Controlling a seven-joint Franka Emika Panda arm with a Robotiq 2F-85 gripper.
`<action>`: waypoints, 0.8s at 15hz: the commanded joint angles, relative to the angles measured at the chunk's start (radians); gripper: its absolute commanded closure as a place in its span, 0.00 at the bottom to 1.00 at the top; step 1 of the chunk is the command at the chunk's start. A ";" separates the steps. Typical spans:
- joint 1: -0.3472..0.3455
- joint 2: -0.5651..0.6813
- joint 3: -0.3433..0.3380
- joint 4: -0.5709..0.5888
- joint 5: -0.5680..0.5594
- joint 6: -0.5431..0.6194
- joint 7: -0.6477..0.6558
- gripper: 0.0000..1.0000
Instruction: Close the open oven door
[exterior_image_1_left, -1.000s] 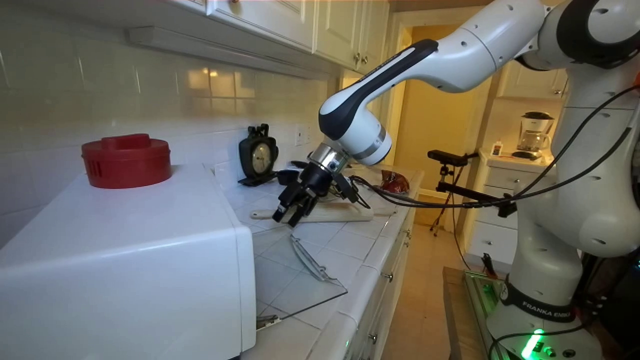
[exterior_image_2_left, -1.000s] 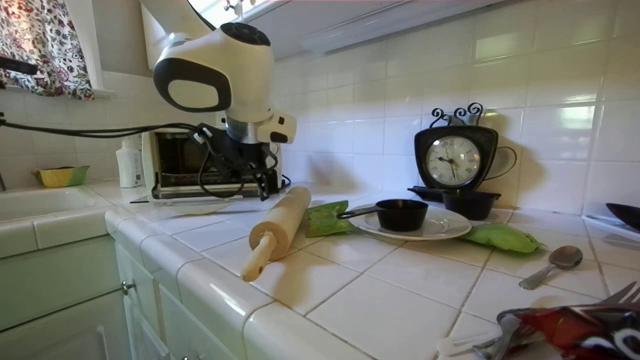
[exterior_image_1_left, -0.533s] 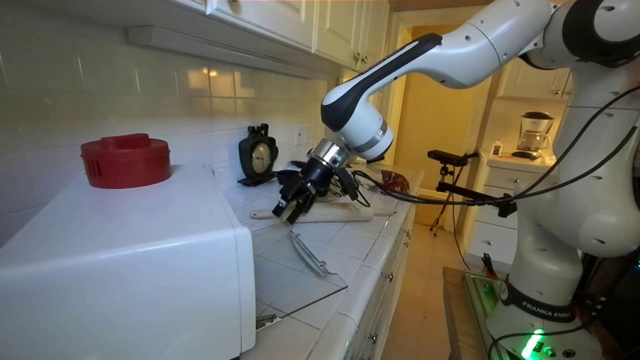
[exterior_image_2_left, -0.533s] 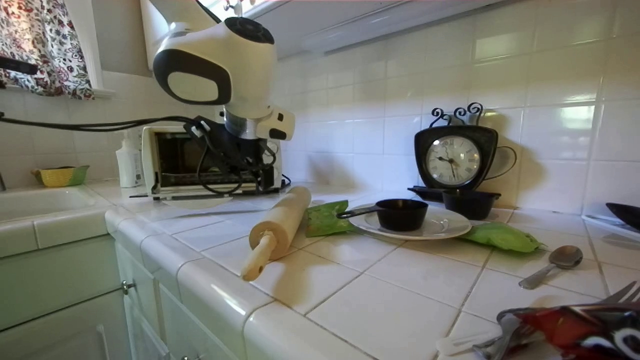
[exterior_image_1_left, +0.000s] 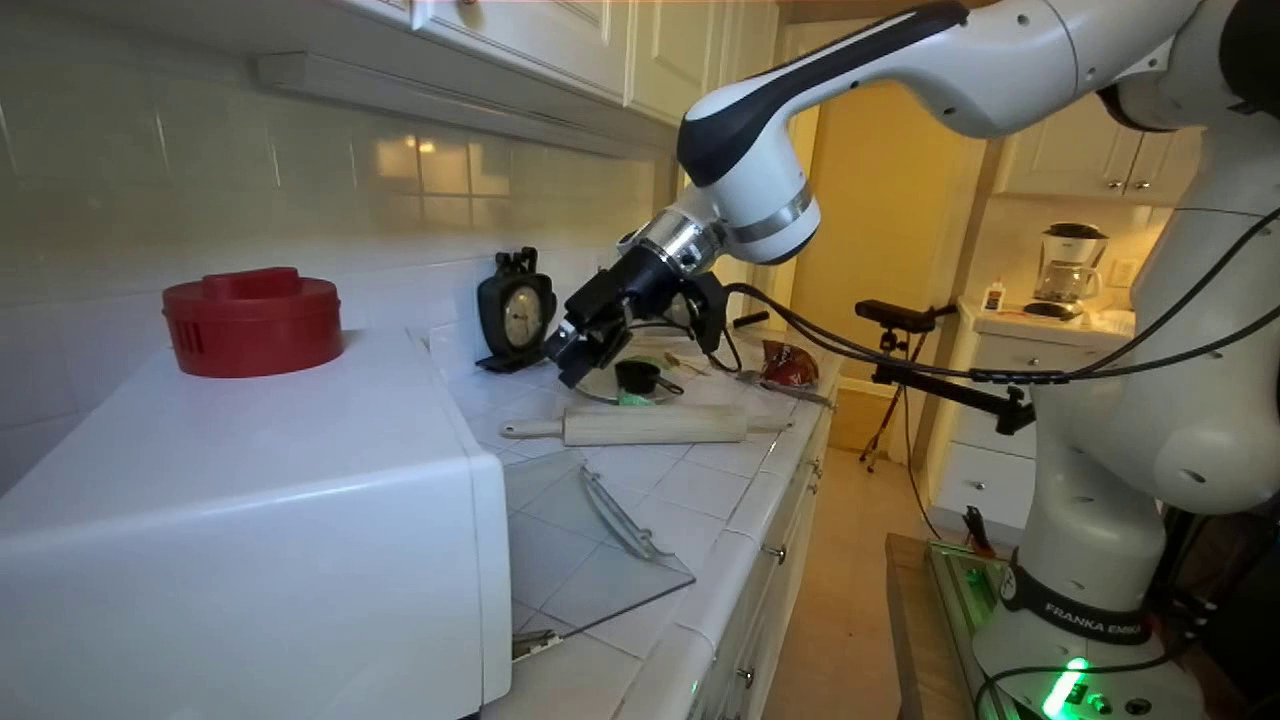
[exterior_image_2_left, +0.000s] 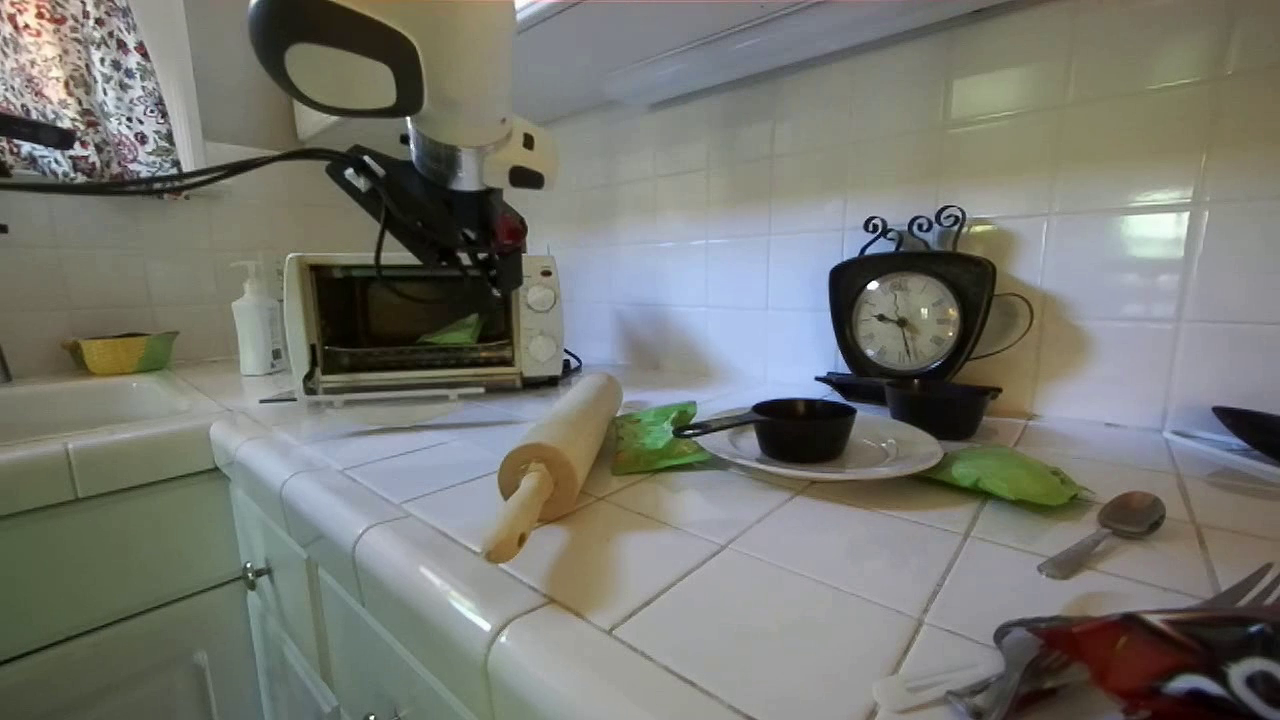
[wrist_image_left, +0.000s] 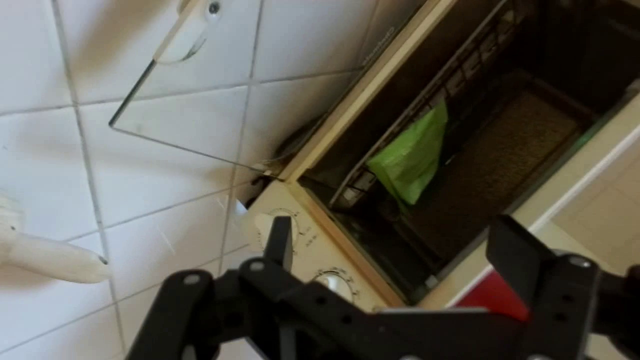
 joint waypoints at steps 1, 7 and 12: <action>-0.005 -0.032 0.014 0.029 0.002 -0.068 -0.023 0.00; -0.031 -0.036 0.013 0.011 0.001 -0.028 0.014 0.00; -0.066 -0.009 -0.008 -0.038 0.009 -0.032 0.028 0.00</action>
